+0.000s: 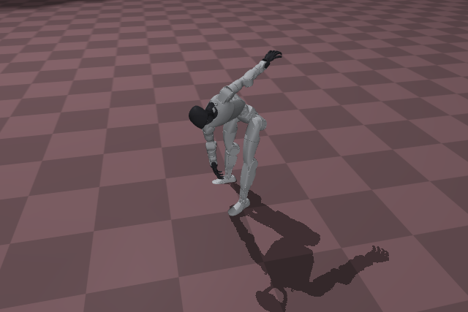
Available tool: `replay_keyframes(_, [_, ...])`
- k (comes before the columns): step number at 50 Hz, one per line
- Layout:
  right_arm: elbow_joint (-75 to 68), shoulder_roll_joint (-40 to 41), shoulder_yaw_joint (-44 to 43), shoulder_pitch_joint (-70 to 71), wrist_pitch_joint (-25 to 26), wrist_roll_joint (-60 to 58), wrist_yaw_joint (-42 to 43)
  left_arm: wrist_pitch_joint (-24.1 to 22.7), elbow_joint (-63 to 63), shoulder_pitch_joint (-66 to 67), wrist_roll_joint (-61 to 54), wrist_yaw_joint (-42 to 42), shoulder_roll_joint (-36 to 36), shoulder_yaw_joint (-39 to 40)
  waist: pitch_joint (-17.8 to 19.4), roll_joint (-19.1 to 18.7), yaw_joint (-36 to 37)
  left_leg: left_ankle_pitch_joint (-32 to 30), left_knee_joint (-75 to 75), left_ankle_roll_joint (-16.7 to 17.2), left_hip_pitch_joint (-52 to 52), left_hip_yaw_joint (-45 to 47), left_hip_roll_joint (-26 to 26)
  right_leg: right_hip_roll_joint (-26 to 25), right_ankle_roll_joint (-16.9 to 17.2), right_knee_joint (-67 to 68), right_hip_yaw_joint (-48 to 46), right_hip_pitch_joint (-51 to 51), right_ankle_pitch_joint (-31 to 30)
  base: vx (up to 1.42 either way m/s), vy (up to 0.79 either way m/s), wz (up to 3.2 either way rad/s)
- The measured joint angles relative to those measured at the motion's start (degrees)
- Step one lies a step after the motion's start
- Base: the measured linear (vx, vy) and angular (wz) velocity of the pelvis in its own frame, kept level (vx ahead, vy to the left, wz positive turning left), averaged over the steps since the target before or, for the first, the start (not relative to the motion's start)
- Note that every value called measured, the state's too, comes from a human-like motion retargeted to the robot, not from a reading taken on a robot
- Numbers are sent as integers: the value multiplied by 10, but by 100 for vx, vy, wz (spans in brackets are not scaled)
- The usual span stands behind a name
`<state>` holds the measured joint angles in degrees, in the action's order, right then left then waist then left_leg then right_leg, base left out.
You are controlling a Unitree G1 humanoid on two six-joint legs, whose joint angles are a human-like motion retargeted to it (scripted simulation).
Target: Upper body actions
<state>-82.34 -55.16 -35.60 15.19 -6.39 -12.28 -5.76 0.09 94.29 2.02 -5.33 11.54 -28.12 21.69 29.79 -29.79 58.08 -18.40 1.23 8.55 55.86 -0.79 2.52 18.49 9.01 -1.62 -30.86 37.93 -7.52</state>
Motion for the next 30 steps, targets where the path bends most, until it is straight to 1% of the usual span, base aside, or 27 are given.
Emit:
replay_keyframes(5, [41, 51, -69, -114, -32, -10, 26, 2, -5, -4, -8, -5, 18, -41, 0, 2, -47, 12, -7, -5, -71, 9, -19, -17, 0, 4, 4, -59, 2, -14, -1, -55])
replay_keyframes(7, [63, 91, -80, -142, -43, -9, 30, 7, -5, -2, -20, -10, 13, -43, 0, 30, -80, 20, -11, -8, -93, 11, -27, -24, -1, 4, 8, -74, 1, -16, 3, -61])
replay_keyframes(10, [98, 161, -74, -159, -64, -5, 37, 23, -6, 9, -38, -39, -5, -35, 0, 97, -146, 35, -17, -15, -120, 17, -38, -31, -1, 4, 20, -85, -2, -20, 15, -77])
replay_keyframes(13, [112, 223, -48, -150, -83, -12, 39, 41, -12, 30, -54, -78, -31, -18, 0, 180, -228, 51, -23, -24, -142, 26, -47, -38, -4, 5, 50, -84, -7, -32, 13, -93])
replay_keyframes(15, [107, 263, -1, -131, -96, -7, 46, 55, -17, 54, -65, -97, -54, 5, 0, 255, -308, 64, -24, -29, -165, 45, -58, -46, -4, 5, 80, -85, -11, -28, 25, -123])
replay_keyframes(16, [108, 280, 22, -120, -102, -7, 43, 52, -22, 69, -71, -95, -63, 20, 0, 289, -353, 69, -23, -31, -176, 53, -61, -48, -4, 7, 92, -85, -12, -22, 38, -118])
replay_keyframes(18, [111, 309, 56, -103, -115, -10, 38, 41, -35, 90, -81, -81, -78, 39, 0, 342, -440, 78, -22, -35, -199, 66, -71, -55, -3, 10, 113, -89, -14, -21, 37, -102])
replay_keyframes(22, [113, 337, 101, -87, -137, -6, 30, 27, -67, 117, -103, -59, -90, 77, 0, 406, -608, 99, -23, -39, -257, 94, -99, -80, -1, 15, 152, -115, -16, -14, 50, -112])
replay_keyframes(25, [120, 325, 141, -77, -157, 34, 2, 20, -103, 138, -109, -46, -74, 139, 0, 449, -746, 117, -23, -37, -321, 132, -119, -97, 0, 20, 190, -150, -12, 10, 58, -126])
replay_keyframes(28, [125, 316, 126, -72, -173, 92, -34, 22, -144, 92, -87, -33, -86, 197, 0, 470, -818, 130, -21, -31, -350, 173, -138, -116, -3, 21, 230, -148, -13, 3, 36, -124])
replay_keyframes(30, [124, 310, 101, -91, -181, 126, -40, 20, -157, 39, -80, -43, -101, 203, 0, 468, -843, 134, -21, -29, -356, 192, -147, -126, -6, 23, 247, -140, -14, 0, 2, -88])
